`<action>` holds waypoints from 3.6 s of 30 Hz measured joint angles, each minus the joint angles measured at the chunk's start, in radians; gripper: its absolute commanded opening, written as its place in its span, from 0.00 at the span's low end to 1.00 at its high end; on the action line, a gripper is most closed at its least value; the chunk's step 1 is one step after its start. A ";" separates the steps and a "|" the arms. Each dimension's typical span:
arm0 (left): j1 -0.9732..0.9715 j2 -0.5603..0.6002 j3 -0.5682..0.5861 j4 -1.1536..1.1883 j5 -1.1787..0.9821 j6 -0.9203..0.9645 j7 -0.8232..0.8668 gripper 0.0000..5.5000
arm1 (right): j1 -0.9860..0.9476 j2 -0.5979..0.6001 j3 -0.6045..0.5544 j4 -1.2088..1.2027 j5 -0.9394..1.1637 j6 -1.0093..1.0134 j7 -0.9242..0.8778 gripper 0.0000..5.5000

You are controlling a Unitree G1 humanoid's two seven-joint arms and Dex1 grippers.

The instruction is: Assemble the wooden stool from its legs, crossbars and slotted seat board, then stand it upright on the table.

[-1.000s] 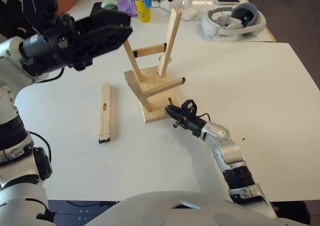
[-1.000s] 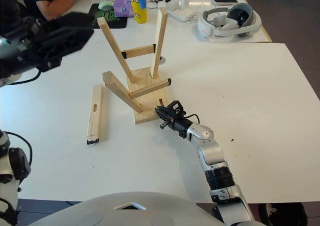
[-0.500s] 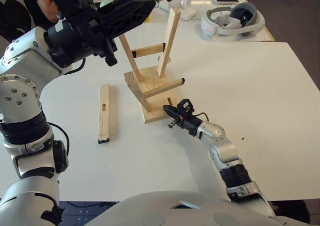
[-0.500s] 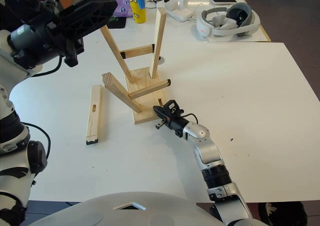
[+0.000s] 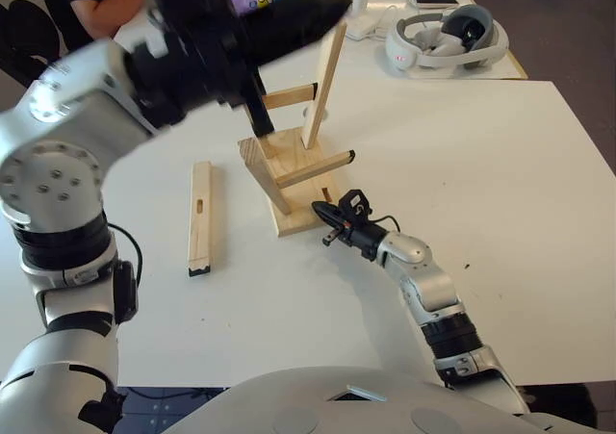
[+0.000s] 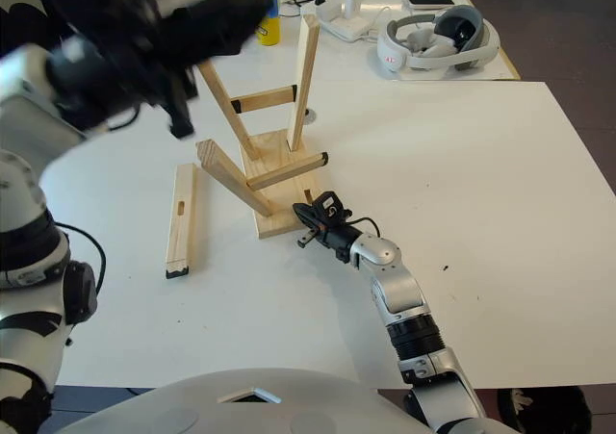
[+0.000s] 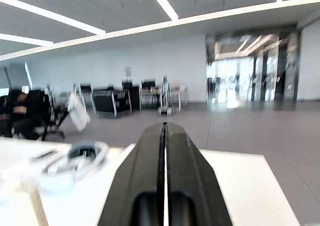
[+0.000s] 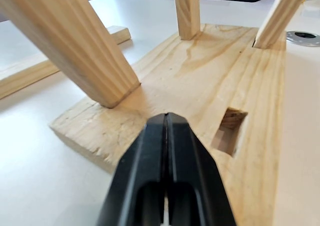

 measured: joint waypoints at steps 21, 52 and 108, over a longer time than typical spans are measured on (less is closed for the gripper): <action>-0.228 -0.063 0.165 0.004 -0.073 -0.077 0.084 0.00 | -0.010 -0.003 0.029 -0.010 -0.004 0.030 -0.001 0.00; 0.158 -0.129 0.163 0.252 0.638 -0.252 0.407 0.19 | -0.008 0.044 0.079 -0.089 -0.033 0.163 -0.072 0.00; 0.678 -0.437 0.237 -0.105 0.656 0.379 0.554 0.61 | 0.070 0.066 0.058 -0.216 -0.023 0.237 -0.106 0.00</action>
